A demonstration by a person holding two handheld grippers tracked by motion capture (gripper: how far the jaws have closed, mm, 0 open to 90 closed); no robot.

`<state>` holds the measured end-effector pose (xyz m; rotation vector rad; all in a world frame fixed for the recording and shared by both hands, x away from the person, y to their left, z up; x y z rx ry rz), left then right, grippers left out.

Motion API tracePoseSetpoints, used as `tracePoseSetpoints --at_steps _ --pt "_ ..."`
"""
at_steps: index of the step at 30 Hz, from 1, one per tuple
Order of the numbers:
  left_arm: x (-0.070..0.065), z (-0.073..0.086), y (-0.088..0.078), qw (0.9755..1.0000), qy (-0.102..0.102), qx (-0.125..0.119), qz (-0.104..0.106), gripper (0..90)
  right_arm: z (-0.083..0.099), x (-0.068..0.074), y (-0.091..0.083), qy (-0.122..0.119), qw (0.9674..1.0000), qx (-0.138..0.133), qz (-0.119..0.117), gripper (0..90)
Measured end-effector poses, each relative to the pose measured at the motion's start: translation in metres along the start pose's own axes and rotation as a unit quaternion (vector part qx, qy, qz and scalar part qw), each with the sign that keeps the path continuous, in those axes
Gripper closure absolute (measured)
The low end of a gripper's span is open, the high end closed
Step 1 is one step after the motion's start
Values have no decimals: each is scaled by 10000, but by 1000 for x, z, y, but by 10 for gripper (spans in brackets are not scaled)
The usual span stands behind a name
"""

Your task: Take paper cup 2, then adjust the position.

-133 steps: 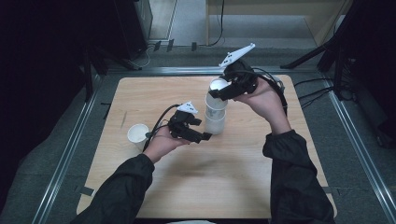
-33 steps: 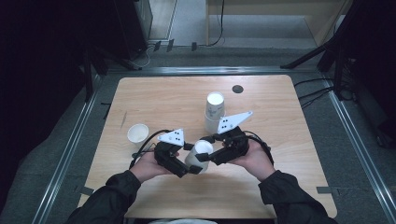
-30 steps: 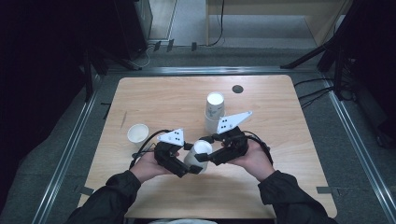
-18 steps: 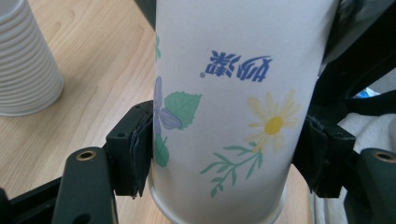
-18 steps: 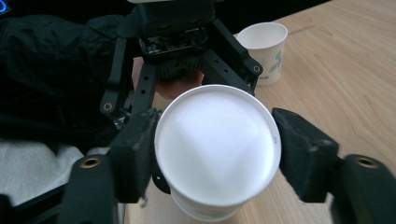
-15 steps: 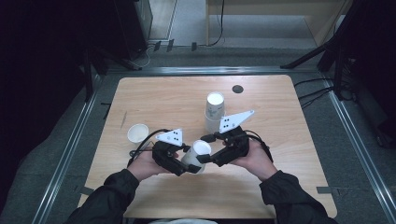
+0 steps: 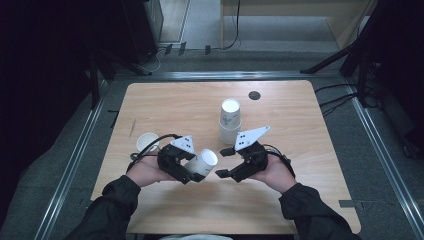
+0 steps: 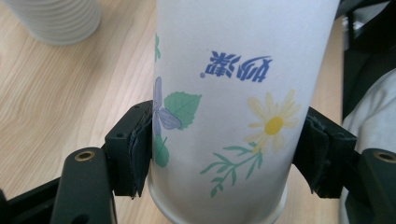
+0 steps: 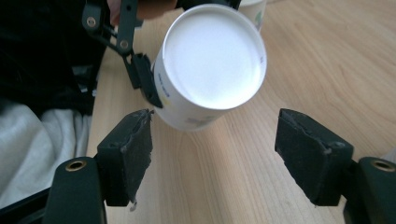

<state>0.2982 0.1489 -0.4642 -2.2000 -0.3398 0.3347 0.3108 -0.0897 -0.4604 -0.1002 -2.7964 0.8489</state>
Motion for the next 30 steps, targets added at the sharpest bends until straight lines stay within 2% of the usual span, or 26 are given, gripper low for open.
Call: tracePoseSetpoints --at_steps 4,9,10,18,24,30 --pt "1 1 4 9994 57 304 -145 287 4 -1 10 -154 9994 314 9 281" --pt "0 1 11 9983 171 511 -214 284 5 2 21 -293 9979 561 120 277" --pt "-1 1 12 9980 206 558 -206 284 5 2 21 -351 9976 580 149 277" --pt "-9 -4 17 9972 394 627 -91 283 2 3 22 -332 9979 544 115 277" --pt "-13 -6 21 9966 444 699 -22 283 0 5 24 -380 9981 488 17 281" --pt "-15 -7 25 9957 458 799 98 283 1 8 29 -513 9968 611 -112 288"
Point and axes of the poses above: each handheld gripper's, and its own axes: y roughly forward along the jaws, z roughly out of its underside, x roughly to its left, the point moved 1 cm from there along y, roughly forward along the jaws, and after that the axes turned 2 degrees about -z, right-handed, at the moved point
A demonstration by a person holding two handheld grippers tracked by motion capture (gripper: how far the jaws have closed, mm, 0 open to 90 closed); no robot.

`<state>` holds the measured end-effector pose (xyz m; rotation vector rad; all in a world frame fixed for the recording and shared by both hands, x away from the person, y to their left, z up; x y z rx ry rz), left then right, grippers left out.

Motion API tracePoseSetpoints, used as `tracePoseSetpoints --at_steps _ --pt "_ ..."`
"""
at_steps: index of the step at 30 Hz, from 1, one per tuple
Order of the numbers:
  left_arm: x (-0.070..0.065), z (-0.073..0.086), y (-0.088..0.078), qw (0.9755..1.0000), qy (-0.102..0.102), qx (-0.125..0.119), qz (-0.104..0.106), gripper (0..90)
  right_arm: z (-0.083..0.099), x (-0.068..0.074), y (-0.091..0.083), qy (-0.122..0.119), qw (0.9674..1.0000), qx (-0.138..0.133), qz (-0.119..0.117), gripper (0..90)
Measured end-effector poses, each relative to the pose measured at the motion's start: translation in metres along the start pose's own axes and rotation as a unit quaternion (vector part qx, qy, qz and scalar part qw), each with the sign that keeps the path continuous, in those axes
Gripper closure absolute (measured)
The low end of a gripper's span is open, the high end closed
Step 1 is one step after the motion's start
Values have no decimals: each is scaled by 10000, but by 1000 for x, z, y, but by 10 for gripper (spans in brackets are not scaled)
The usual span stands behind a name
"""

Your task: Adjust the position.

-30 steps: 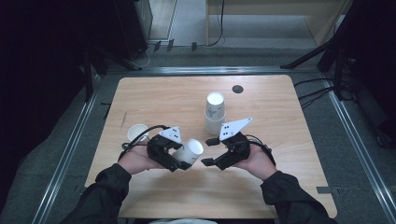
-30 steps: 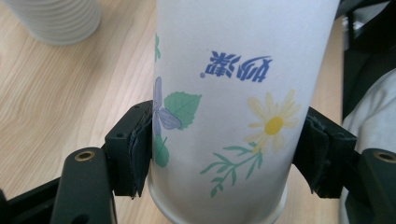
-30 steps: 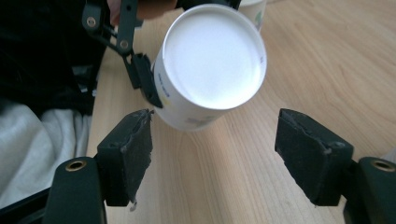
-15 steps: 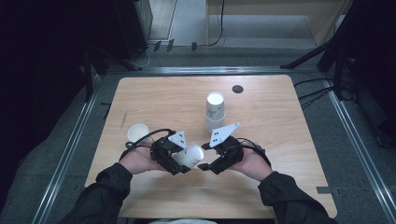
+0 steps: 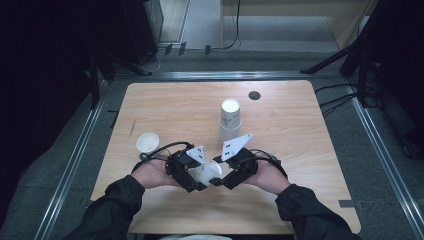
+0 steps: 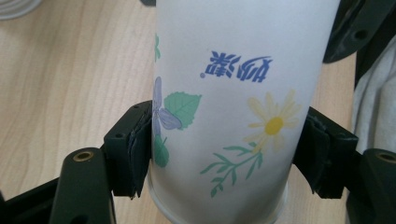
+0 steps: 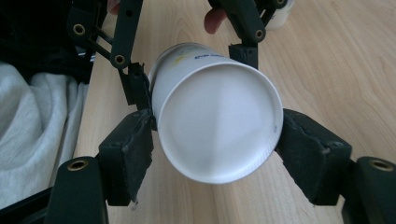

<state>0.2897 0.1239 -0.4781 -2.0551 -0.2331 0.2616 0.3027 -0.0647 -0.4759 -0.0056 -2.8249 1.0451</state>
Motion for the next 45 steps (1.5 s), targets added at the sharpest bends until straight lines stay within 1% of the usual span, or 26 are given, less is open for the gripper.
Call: tracePoseSetpoints --at_steps 2,5,9,11,15,17,19,20,22,24,26,27,29,32,33,35,37,41,42,44,45 --pt "-1 -1 2 10000 0 28 60 283 0 1 2 -30 10000 41 -45 290" --pt "-3 -2 4 9999 43 70 96 283 0 2 5 -43 9999 86 -133 296" --pt "-5 -2 7 9998 100 128 136 282 0 3 9 -162 9995 194 -204 311" --pt "-5 -3 8 9997 146 163 128 282 0 4 11 -173 9993 245 -215 322" --pt "-6 -3 9 9996 173 170 128 281 1 5 11 -184 9991 292 -236 332" --pt "-6 -2 9 9995 258 164 74 274 0 5 10 -204 9989 324 -259 342" --pt "-6 -2 9 9996 252 119 69 264 -1 5 9 -250 9989 326 -244 347" --pt "-5 -2 9 9997 213 79 78 258 -1 6 9 -273 9988 340 -232 347" --pt "-4 -2 7 9998 177 22 48 205 -2 5 6 -284 9989 312 -190 348" --pt "-4 -2 4 9998 191 -71 10 165 -2 4 3 -209 9993 273 -159 349" --pt "-3 -1 0 9997 179 -184 -11 135 -2 2 -1 -191 9995 213 -131 349" --pt "-2 -1 -3 9994 158 -302 -24 128 -2 1 -3 -179 9996 185 -116 349" --pt "-1 1 -9 9989 109 -462 -43 126 -2 0 -10 -100 9999 44 -132 349" --pt "2 4 -19 9964 -26 -845 33 126 -3 -3 -18 -14 9997 -178 -150 349" --pt "3 5 -23 9950 -82 -999 41 126 -4 -3 -21 13 9996 -249 -155 349" --pt "4 7 -28 9926 -127 -1209 53 126 -5 -5 -27 44 9989 -423 -176 349" --pt "4 8 -32 9896 -195 -1426 73 127 -7 -6 -31 81 9983 -551 -186 349" --pt "1 10 -34 9868 -239 -1599 61 127 -9 -6 -37 81 9972 -705 -240 349" --pt "1 11 -35 9863 -218 -1634 58 127 -10 -6 -38 85 9969 -739 -260 349" --pt "0 11 -35 9847 -230 -1724 79 127 -12 -6 -40 116 9961 -812 -325 349" --pt "-1 11 -35 9835 -248 -1791 105 127 -13 -6 -40 109 9956 -853 -366 349"
Point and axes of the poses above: each handheld gripper's, and its own axes: y roughly forward along the jaws, z roughly out of its underside, x roughly to its left, the point moved 1 cm from there along y, roughly forward along the jaws, and after that the axes turned 2 degrees about -z, right-handed, at the moved point
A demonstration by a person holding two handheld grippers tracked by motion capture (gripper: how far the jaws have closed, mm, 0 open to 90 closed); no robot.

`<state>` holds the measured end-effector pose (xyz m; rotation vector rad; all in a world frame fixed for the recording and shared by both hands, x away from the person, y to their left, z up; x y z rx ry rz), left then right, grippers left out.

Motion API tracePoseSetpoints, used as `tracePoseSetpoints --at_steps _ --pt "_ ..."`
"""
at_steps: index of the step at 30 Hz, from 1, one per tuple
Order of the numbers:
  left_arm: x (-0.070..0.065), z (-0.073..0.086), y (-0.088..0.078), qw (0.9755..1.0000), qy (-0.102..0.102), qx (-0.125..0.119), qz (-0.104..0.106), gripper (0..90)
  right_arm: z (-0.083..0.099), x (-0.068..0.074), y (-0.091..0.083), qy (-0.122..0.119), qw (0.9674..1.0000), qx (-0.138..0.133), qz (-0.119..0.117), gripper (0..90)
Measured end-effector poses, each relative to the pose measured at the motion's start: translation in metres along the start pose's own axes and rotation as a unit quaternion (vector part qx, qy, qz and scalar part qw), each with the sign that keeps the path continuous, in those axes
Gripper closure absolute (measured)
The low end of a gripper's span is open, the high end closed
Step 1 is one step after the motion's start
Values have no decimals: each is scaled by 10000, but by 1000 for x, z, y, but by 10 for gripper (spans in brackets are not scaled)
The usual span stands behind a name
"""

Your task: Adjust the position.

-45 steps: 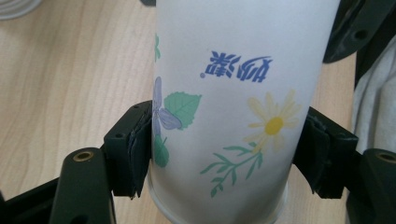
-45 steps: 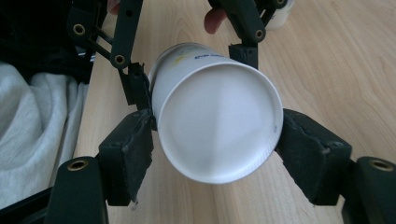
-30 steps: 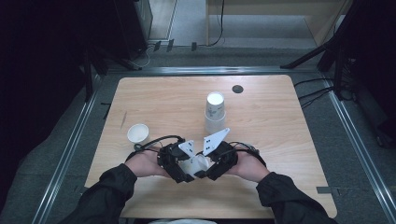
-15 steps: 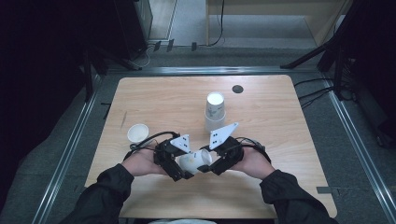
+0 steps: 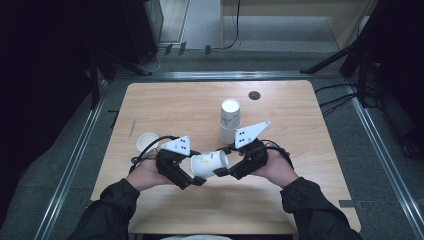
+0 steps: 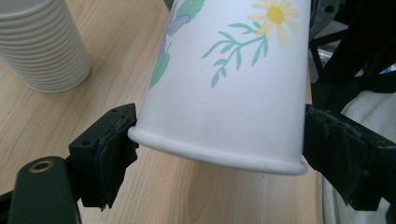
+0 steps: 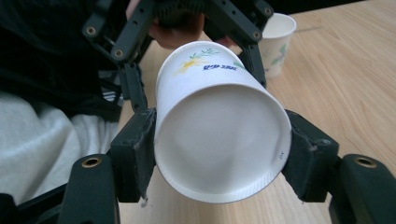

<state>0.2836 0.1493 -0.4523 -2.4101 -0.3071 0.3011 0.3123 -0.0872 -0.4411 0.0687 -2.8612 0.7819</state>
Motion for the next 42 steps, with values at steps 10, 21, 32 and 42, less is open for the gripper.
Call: tracePoseSetpoints --at_steps 10,21,32,42 --pt "-4 0 -5 9985 -13 -524 169 175 -6 2 -3 124 9988 -299 -373 349" --pt "-3 1 -7 9994 53 -285 178 259 -4 2 2 167 9987 -193 -432 315" --pt "5 3 -10 9988 -4 498 -33 258 4 2 5 -9 9996 271 -30 253" --pt "0 2 10 9926 112 1205 -84 254 16 1 22 -213 9961 856 58 267"
Point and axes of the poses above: each handheld gripper's, and its own axes: y roughly forward along the jaws, z roughly out of its underside, x roughly to its left, the point moved 1 cm from there along y, roughly forward along the jaws, and after that the axes turned 2 degrees about -z, right-handed, at the moved point
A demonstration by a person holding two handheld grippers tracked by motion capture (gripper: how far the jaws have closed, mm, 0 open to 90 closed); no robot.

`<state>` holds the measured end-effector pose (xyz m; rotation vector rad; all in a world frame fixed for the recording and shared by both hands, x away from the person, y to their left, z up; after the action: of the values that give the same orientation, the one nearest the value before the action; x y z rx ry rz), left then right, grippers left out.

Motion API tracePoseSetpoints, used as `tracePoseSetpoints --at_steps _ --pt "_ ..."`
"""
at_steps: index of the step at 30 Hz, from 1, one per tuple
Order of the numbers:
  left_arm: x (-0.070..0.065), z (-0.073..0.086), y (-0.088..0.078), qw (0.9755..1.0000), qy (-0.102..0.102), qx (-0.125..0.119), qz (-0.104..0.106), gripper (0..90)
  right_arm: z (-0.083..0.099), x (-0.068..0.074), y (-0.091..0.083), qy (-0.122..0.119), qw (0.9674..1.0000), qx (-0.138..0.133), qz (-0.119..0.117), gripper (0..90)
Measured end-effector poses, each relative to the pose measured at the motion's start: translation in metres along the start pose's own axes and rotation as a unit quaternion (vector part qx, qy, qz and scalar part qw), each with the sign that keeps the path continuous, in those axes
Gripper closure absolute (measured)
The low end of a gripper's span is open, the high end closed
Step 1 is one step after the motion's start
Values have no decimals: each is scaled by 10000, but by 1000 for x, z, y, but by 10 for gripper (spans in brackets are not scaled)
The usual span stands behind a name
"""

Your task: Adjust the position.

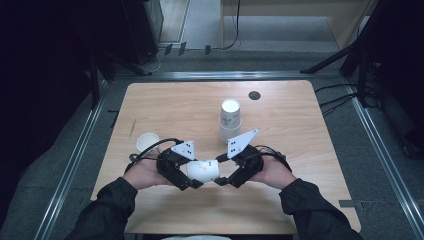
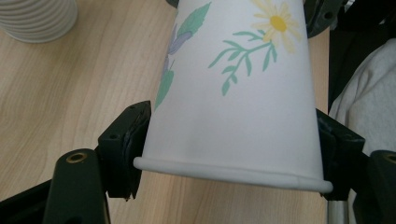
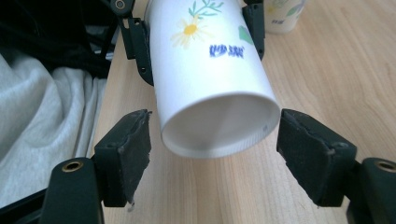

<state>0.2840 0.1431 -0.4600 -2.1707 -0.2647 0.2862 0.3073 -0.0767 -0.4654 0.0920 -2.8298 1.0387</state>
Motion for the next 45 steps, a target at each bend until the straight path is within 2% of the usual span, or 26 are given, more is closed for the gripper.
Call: tracePoseSetpoints --at_steps 8,12,19,25,28,31,35,38,45 --pt "-5 -6 11 9992 105 392 22 253 1 3 15 -160 9994 301 -35 284" --pt "-6 -7 17 9984 95 557 43 253 2 4 21 -242 9987 451 -68 297" --pt "-9 -9 23 9976 194 670 23 250 4 6 33 -335 9964 768 -150 314" --pt "-10 -9 26 9969 300 723 -42 244 5 8 36 -421 9950 896 -100 349" --pt "-9 -7 26 9972 376 652 -51 229 4 8 36 -421 9948 928 -22 349" --pt "-7 -6 24 9980 368 511 -93 189 3 9 33 -465 9952 865 1 349" --pt "-3 -6 15 9994 219 222 -127 140 3 7 27 -433 9963 740 45 348" --pt "0 -4 8 9999 110 12 -69 133 3 6 19 -365 9978 554 77 348" --pt "2 -2 -4 9987 -9 -505 110 133 3 3 3 -214 9995 201 145 348"
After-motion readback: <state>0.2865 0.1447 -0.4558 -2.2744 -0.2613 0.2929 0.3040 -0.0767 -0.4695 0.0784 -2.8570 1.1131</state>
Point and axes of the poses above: each handheld gripper's, and its own axes: y roughly forward along the jaws, z roughly out of its underside, x roughly to its left, the point moved 1 cm from there along y, roughly forward along the jaws, and after that the axes turned 2 degrees about -z, right-handed, at the moved point
